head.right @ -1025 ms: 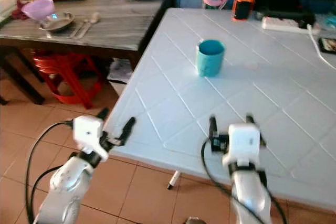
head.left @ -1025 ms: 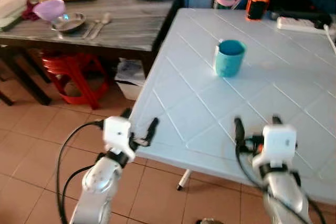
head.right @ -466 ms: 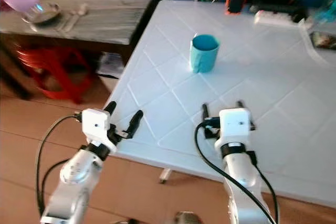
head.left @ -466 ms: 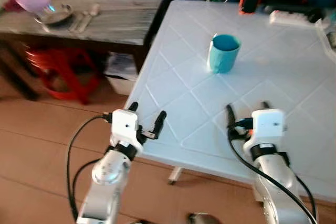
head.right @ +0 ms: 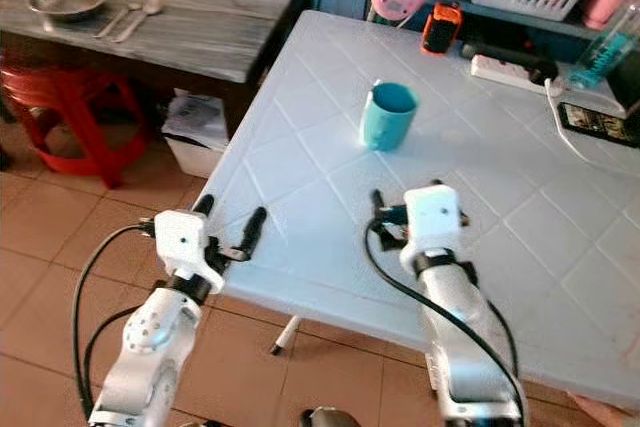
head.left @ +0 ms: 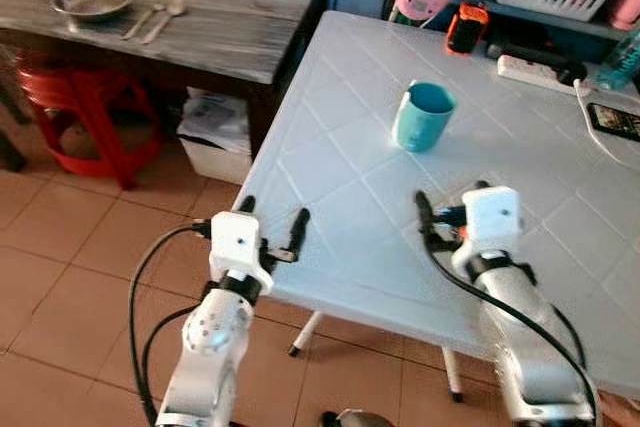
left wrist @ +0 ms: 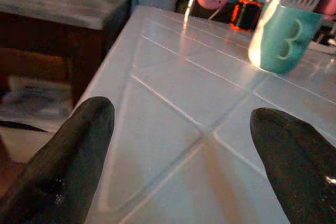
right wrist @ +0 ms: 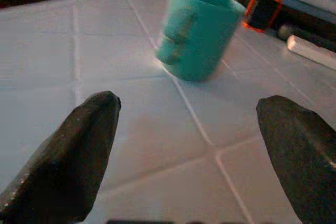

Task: Setting the table

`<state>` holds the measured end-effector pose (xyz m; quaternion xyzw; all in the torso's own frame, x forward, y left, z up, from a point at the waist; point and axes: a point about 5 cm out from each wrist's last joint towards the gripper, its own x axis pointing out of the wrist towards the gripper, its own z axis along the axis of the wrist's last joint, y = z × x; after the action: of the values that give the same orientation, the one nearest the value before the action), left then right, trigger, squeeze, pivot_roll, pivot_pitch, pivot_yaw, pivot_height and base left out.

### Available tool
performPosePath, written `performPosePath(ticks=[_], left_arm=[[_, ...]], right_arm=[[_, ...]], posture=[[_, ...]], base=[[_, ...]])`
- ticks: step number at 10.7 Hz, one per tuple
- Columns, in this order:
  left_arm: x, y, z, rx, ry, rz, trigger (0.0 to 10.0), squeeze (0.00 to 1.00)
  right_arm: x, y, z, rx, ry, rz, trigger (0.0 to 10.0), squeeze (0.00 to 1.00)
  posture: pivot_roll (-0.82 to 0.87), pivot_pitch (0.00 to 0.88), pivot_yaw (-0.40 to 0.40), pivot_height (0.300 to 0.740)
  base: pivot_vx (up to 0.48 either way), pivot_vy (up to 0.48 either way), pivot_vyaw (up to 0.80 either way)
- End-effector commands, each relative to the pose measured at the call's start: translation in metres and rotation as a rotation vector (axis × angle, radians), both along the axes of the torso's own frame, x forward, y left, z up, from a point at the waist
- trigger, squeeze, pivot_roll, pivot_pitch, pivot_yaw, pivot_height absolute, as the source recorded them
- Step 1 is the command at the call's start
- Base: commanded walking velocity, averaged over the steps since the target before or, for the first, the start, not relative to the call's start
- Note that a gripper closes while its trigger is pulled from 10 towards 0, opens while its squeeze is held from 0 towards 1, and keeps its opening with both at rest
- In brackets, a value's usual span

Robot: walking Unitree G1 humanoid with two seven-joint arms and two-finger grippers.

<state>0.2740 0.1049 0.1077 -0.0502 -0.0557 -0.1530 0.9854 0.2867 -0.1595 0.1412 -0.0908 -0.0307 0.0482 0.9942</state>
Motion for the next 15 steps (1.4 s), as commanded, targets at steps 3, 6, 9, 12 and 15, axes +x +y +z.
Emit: performPosePath(ticks=[3,6,9,12,15], left_arm=[[0.004,0.0,0.004,-0.004,-0.018,-0.034,10.0,0.0],[0.012,-0.006,0.009,-0.003,-0.037,-0.083,10.0,0.0],[0.012,-0.009,0.009,-0.002,-0.038,-0.101,10.0,0.0],[0.011,-0.009,0.007,-0.01,-0.025,-0.106,10.0,0.0],[0.009,-0.007,0.005,0.002,-0.022,-0.106,10.0,0.0]], right_arm=[[0.001,0.003,-0.001,0.028,-0.01,-0.02,10.0,0.0],[0.0,0.0,0.0,0.048,-0.041,-0.067,10.0,0.0],[0.0,-0.002,0.0,0.05,-0.048,-0.08,10.0,0.0],[-0.001,0.0,-0.001,0.05,-0.048,-0.078,10.0,0.0],[0.0,0.001,0.001,0.053,-0.058,-0.095,10.0,0.0]], posture=[[-0.21,0.097,-0.03,0.74],[-0.23,0.092,0.005,0.74],[-0.24,0.096,0.011,0.74],[-0.23,0.103,0.014,0.74],[-0.23,0.11,0.017,0.74]], base=[[0.0,0.0,0.0],[0.182,0.0,-0.14],[0.305,0.0,-0.32],[0.209,0.0,0.0],[0.0,0.0,0.0]])
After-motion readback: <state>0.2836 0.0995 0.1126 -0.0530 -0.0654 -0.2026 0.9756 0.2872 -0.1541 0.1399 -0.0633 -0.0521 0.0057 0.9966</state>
